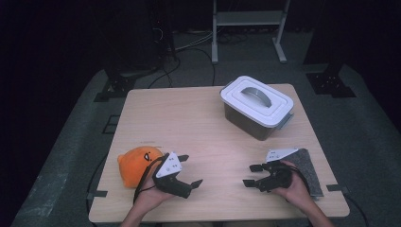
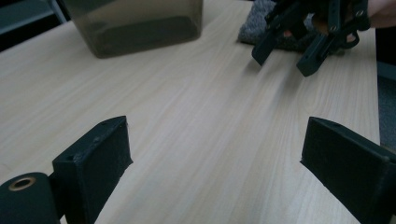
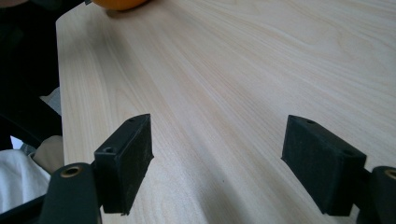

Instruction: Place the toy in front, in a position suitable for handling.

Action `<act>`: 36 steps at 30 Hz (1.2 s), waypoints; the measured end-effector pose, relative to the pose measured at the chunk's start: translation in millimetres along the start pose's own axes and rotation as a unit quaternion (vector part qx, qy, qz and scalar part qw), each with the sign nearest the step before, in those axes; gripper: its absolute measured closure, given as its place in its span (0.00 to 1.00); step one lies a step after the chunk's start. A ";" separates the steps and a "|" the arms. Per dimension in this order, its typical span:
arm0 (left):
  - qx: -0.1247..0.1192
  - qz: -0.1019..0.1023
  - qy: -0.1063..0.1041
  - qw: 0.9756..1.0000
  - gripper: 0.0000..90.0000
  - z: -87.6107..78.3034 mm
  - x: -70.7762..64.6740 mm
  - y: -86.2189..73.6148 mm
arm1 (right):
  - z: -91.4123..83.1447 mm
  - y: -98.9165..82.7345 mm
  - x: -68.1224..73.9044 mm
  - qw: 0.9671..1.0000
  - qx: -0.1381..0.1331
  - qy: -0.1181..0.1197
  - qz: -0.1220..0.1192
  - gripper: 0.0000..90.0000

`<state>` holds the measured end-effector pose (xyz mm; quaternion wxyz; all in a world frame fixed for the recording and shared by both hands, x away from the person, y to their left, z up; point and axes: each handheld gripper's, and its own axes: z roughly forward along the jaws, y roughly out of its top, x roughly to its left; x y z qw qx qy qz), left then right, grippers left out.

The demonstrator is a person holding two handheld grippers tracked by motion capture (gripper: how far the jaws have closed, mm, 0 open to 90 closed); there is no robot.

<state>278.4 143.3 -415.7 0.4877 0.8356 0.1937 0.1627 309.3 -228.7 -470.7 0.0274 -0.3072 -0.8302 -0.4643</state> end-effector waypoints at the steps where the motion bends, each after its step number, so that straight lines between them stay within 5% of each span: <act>1: 0.000 0.000 0.000 1.000 0.08 0.0 0.0 0.0 | 0.0 0.0 0.0 1.000 0.000 0.000 0.000 0.26; 8: -0.030 -0.001 0.016 0.999 0.08 -23.8 13.7 8.7 | -3.3 -0.2 -4.5 1.000 -0.007 -0.003 0.007 0.26; 17: -0.040 0.002 0.037 0.999 0.08 -54.4 31.0 7.1 | -3.4 0.0 -1.7 1.000 -0.003 -0.006 -0.001 0.26; 29: -0.035 -0.024 0.088 0.995 0.08 -101.0 64.1 -19.7 | -4.9 -0.1 -2.6 1.000 -0.004 -0.013 -0.001 0.26; 36: -0.028 -0.061 0.091 0.994 0.08 -116.2 81.1 -42.2 | -4.9 -0.4 -2.4 1.000 -0.002 -0.013 -0.002 0.26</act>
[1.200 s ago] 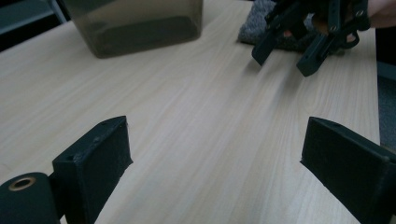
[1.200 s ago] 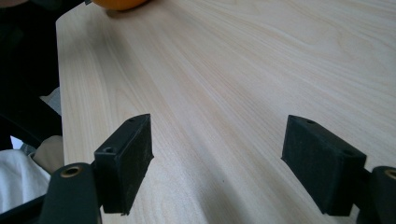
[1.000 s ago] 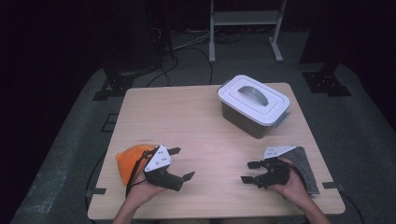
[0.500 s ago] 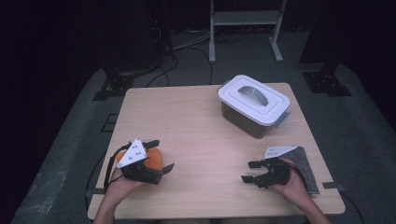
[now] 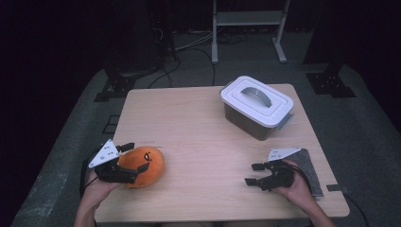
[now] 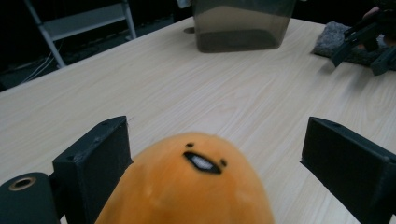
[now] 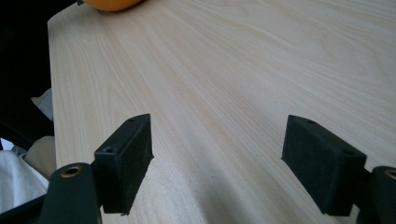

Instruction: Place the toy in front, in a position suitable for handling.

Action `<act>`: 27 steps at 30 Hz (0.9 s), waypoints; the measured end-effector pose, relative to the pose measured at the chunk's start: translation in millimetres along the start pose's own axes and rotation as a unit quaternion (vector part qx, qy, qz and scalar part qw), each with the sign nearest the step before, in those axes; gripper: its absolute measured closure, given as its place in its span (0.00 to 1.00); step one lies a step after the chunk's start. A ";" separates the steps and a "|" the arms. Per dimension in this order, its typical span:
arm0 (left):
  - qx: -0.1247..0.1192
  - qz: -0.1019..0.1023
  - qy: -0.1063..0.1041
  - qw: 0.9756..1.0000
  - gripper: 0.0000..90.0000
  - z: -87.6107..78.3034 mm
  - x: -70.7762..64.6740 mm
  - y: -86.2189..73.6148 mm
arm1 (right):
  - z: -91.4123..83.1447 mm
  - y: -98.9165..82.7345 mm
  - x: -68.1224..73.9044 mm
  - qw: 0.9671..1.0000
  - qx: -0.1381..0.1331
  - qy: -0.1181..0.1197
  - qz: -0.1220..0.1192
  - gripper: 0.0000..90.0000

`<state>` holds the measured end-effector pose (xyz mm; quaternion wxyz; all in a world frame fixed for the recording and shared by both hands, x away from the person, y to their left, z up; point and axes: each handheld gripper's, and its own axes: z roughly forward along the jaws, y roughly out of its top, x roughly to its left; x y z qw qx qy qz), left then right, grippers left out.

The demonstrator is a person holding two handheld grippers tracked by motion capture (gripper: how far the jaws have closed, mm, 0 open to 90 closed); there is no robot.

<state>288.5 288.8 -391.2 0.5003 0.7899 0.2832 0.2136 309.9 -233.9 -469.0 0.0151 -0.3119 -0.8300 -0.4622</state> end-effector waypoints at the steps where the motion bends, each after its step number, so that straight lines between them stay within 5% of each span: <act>1: 0.002 -0.005 0.000 1.000 0.08 -0.3 2.3 -2.7 | 0.0 0.1 -0.2 1.000 0.000 0.000 0.001 0.26; 9: 0.013 -0.018 0.009 1.000 0.11 0.9 11.7 -16.6 | -1.7 0.0 -0.1 1.000 -0.003 -0.001 0.000 0.26; 11: 0.029 -0.017 0.002 0.999 0.14 3.5 14.4 -23.4 | -1.7 -0.1 -0.1 1.000 -0.002 -0.001 0.001 0.26; 12: 0.065 0.007 0.016 0.998 0.15 9.9 14.1 -31.7 | -1.6 -0.1 -0.2 1.000 -0.002 -0.002 0.000 0.26; 13: 0.073 0.013 0.025 0.997 0.15 13.5 14.0 -36.2 | -1.6 -0.1 -0.2 1.000 -0.002 -0.002 -0.001 0.26; 16: 0.057 -0.018 0.022 0.998 0.17 17.0 18.3 -41.0 | -1.4 0.1 -0.2 1.000 -0.003 -0.001 0.000 0.26; 27: 0.071 -0.029 0.037 0.996 0.41 19.6 16.7 -38.2 | -0.1 0.2 -0.7 1.000 -0.002 -0.002 0.002 0.26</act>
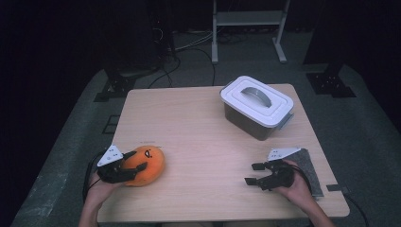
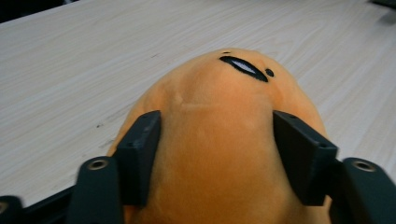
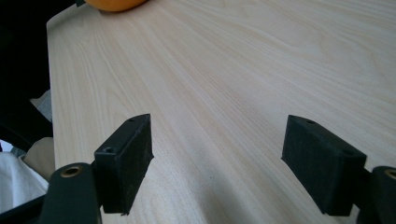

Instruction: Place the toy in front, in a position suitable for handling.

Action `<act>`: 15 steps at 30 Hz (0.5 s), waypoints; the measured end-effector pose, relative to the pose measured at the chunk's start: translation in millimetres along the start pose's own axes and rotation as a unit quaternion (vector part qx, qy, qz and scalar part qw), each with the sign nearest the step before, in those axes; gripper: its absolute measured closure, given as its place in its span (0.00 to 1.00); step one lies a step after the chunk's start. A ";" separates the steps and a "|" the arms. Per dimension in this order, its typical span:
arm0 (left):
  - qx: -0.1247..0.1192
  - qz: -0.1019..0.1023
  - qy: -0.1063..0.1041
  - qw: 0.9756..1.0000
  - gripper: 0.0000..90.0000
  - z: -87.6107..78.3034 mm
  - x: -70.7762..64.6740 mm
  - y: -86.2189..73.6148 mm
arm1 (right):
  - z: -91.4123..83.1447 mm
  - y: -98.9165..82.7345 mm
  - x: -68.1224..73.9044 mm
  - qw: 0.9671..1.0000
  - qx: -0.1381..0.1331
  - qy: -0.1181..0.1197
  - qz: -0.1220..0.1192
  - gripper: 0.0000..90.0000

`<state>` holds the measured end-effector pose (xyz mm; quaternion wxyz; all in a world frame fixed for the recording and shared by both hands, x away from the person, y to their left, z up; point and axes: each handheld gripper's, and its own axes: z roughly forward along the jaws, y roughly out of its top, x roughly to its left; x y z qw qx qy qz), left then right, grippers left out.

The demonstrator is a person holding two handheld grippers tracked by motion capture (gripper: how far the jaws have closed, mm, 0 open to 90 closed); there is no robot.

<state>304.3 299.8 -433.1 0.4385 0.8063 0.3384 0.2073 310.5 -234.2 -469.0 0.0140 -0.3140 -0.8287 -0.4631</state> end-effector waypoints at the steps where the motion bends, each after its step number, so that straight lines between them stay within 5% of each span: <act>1: 0.000 0.000 0.000 1.000 0.42 0.0 0.0 0.0 | 0.0 0.0 -0.2 1.000 -0.001 0.001 0.000 0.26; 15: -0.002 -0.004 0.017 1.000 0.55 -2.3 -1.8 6.3 | -0.5 0.1 0.2 1.000 -0.001 0.001 -0.003 0.26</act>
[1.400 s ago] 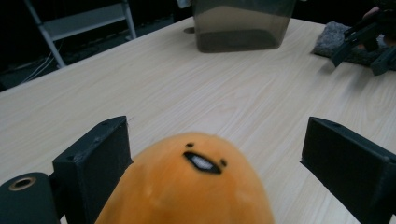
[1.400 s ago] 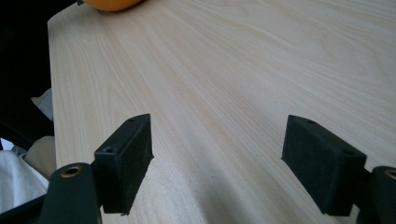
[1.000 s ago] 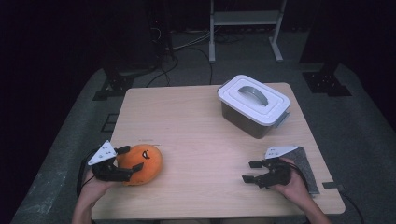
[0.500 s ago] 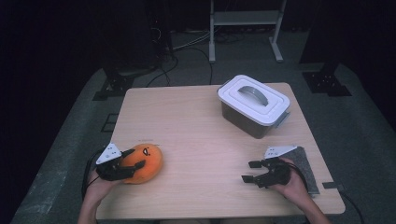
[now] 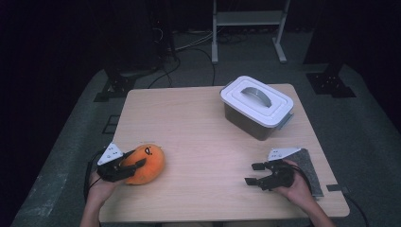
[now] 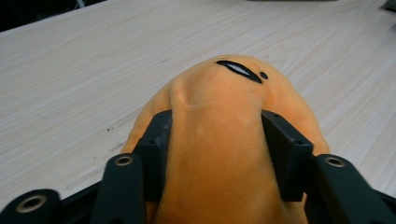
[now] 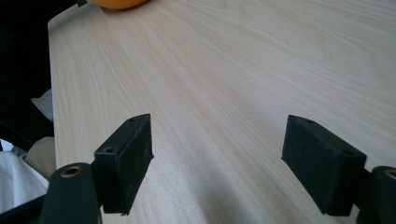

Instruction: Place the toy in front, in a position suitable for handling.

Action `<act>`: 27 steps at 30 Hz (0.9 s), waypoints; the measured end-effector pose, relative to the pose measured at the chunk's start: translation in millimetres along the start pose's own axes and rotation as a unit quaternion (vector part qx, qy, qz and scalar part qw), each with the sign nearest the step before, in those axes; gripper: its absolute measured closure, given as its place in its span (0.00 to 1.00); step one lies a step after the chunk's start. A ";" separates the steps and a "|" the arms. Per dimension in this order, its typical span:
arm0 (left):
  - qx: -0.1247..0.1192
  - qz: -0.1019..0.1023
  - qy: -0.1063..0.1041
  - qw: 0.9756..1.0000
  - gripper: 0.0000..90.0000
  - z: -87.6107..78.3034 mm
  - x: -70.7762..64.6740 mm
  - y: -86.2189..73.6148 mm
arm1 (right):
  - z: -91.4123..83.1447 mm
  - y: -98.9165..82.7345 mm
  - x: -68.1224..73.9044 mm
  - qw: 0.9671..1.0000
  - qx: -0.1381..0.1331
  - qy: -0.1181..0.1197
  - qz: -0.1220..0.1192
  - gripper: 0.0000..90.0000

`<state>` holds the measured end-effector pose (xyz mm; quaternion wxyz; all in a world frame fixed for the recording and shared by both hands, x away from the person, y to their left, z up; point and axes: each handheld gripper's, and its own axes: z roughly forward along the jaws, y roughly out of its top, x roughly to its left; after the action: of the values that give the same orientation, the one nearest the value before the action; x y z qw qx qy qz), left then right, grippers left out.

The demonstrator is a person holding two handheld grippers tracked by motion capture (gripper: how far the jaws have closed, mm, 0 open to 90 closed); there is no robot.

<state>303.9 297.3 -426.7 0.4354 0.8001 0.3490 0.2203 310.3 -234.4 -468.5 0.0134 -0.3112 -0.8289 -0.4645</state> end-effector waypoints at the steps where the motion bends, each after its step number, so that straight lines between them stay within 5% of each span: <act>1: -0.001 0.000 0.001 1.000 0.56 -0.4 -1.0 0.7 | -0.1 -0.1 0.2 1.000 0.000 0.000 0.000 0.26; 17: -0.031 -0.014 -0.028 0.999 0.63 -7.7 -1.3 4.9 | -1.6 0.7 0.3 1.000 -0.002 0.000 -0.003 0.26; 27: -0.060 -0.002 -0.074 0.995 0.63 -0.6 -22.6 28.5 | -6.6 1.0 -1.4 1.000 -0.007 -0.004 -0.003 0.26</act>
<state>299.0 269.9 -403.2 0.5079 0.7858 0.3037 0.1798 310.2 -239.9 -464.4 0.0065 -0.3109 -0.8267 -0.4689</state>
